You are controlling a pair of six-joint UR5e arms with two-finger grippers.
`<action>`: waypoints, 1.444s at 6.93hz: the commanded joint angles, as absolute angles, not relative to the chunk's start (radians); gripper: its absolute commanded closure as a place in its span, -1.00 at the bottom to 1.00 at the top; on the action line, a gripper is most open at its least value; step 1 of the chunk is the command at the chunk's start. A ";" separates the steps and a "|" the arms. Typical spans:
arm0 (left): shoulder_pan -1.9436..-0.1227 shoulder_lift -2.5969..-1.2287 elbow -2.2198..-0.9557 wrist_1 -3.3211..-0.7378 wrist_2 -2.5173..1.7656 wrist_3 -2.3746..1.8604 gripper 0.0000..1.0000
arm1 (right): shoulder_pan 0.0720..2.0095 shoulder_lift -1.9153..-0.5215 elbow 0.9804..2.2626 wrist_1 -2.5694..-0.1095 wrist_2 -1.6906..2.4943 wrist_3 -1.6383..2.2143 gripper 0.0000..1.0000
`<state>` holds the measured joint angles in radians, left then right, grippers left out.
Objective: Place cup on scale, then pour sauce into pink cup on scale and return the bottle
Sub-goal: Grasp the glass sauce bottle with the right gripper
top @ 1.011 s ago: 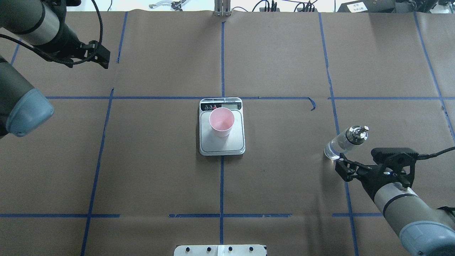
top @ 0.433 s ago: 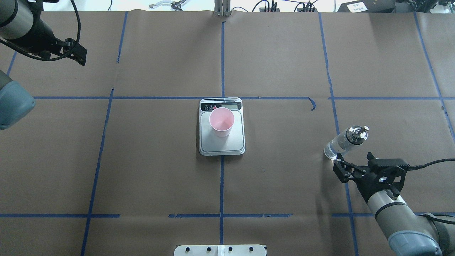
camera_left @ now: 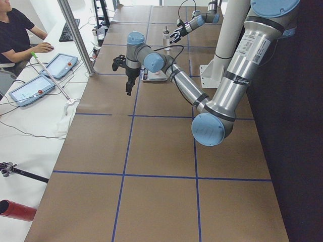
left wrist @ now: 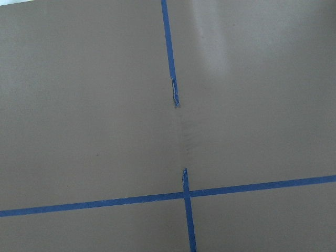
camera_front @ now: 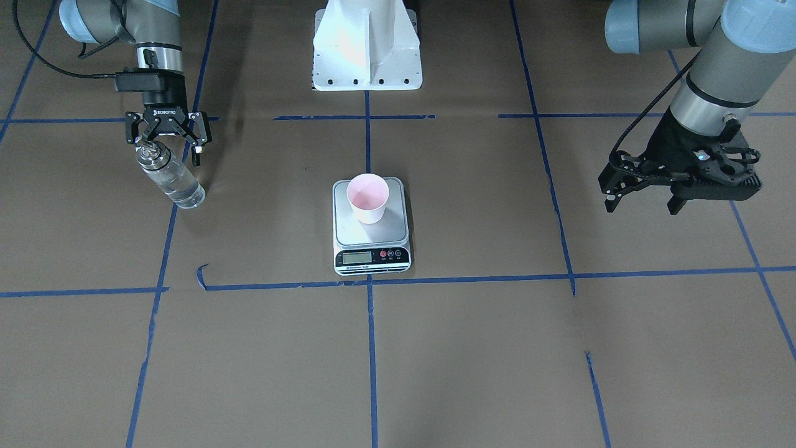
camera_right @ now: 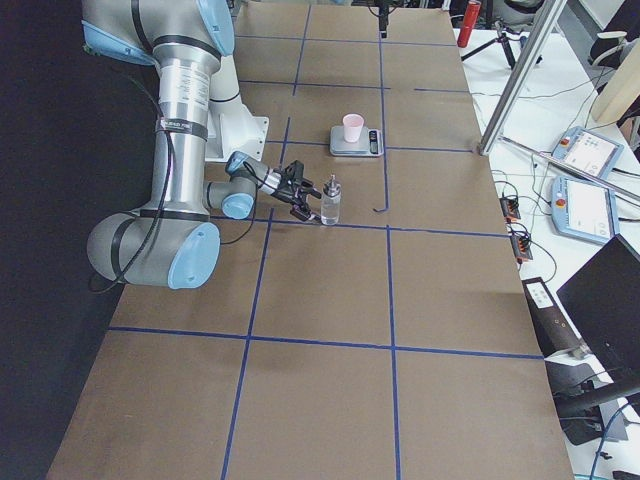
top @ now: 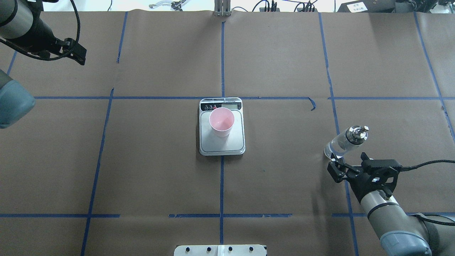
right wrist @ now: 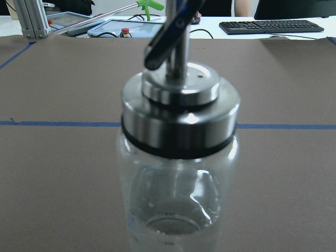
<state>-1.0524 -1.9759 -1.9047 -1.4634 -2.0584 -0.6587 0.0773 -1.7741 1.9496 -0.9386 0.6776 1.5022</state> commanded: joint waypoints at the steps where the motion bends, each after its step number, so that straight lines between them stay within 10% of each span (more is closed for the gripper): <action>1: -1.052 -1.979 -1.902 -1.463 -2.059 -0.666 -1.00 | 0.087 -1.731 1.904 -0.939 0.670 1.500 -1.00; 7: -1.051 -1.985 -1.902 -1.462 -2.062 -0.673 -1.00 | 0.178 -1.633 1.832 -0.940 0.672 1.442 -1.00; 8: -1.051 -1.985 -1.902 -1.462 -2.062 -0.675 -1.00 | 0.184 -1.611 1.818 -0.940 0.675 1.443 -0.65; 9: -1.051 -1.986 -1.902 -1.462 -2.063 -0.689 -1.00 | 0.193 -1.611 1.819 -0.937 0.678 1.445 0.69; 10: -1.045 -1.993 -1.904 -1.463 -2.065 -0.743 -1.00 | 0.199 -1.609 1.825 -0.936 0.681 1.415 1.00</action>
